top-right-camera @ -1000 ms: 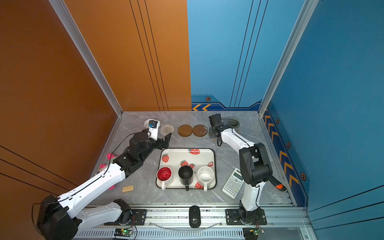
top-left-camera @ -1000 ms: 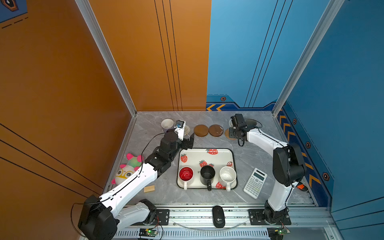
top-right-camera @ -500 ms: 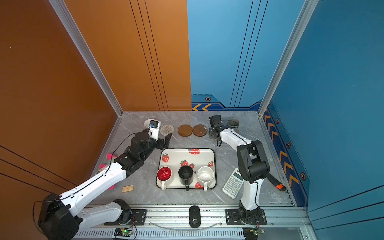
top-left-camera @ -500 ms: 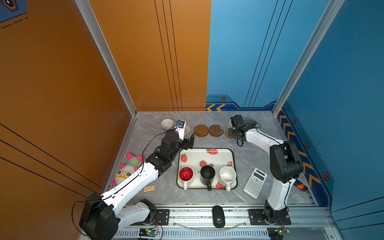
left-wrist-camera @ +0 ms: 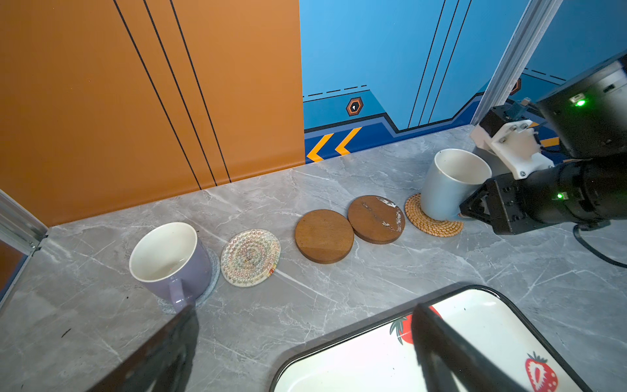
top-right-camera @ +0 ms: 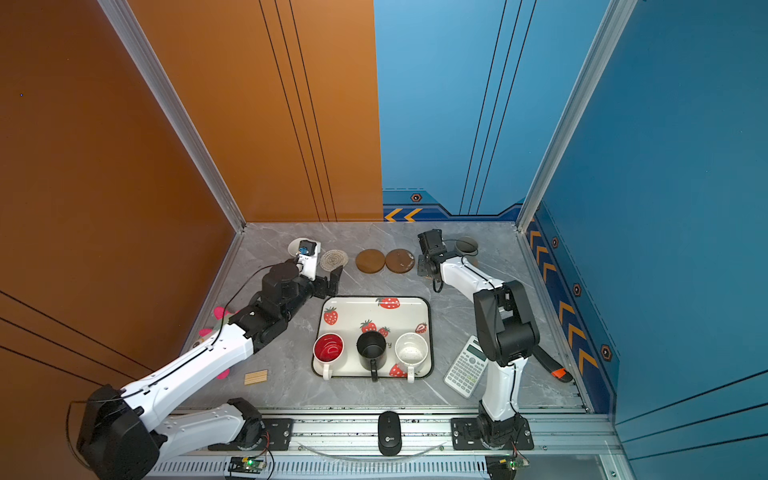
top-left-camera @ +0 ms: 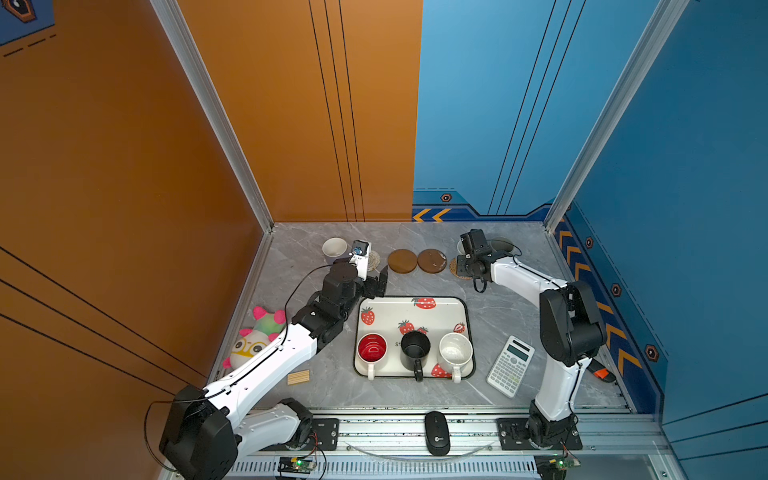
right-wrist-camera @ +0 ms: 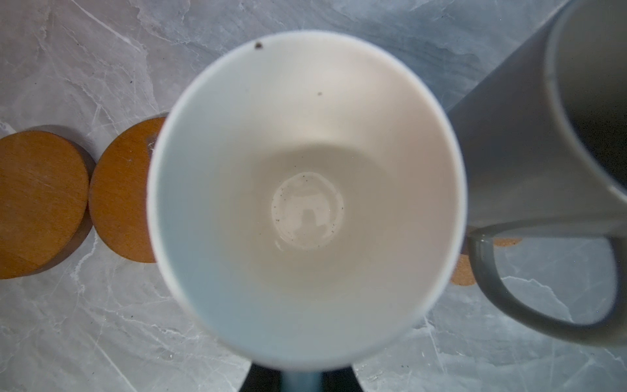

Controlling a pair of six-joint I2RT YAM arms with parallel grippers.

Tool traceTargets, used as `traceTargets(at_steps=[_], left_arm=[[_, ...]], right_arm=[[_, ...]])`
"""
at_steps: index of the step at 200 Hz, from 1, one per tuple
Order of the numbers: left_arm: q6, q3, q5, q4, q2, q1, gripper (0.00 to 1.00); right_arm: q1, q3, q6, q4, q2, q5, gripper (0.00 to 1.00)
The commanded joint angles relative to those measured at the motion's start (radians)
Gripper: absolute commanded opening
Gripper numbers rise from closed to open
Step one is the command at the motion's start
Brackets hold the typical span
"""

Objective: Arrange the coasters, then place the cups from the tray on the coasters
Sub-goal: 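Lower the white mug onto the rattan coaster and open the right gripper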

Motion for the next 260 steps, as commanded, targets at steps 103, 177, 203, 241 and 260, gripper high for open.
traceTargets(at_steps=[103, 177, 203, 241, 260], left_arm=[[-0.010, -0.002, -0.003, 0.021, 0.002, 0.006, 0.98], [-0.011, -0.003, -0.005, 0.020, -0.002, 0.006, 0.98], [-0.012, -0.003, -0.004, 0.021, -0.004, 0.006, 0.98], [-0.011, -0.002, -0.003, 0.021, -0.004, 0.006, 0.98], [-0.012, -0.002, -0.004, 0.021, -0.005, 0.006, 0.98]], right_arm=[[-0.005, -0.009, 0.029, 0.076, 0.016, 0.010, 0.00], [-0.006, -0.022, 0.038, 0.082, 0.020, 0.010, 0.00], [-0.006, -0.020, 0.041, 0.085, 0.025, 0.007, 0.00], [-0.008, -0.019, 0.044, 0.085, 0.028, 0.007, 0.00], [-0.010, -0.020, 0.048, 0.086, 0.028, 0.006, 0.00]])
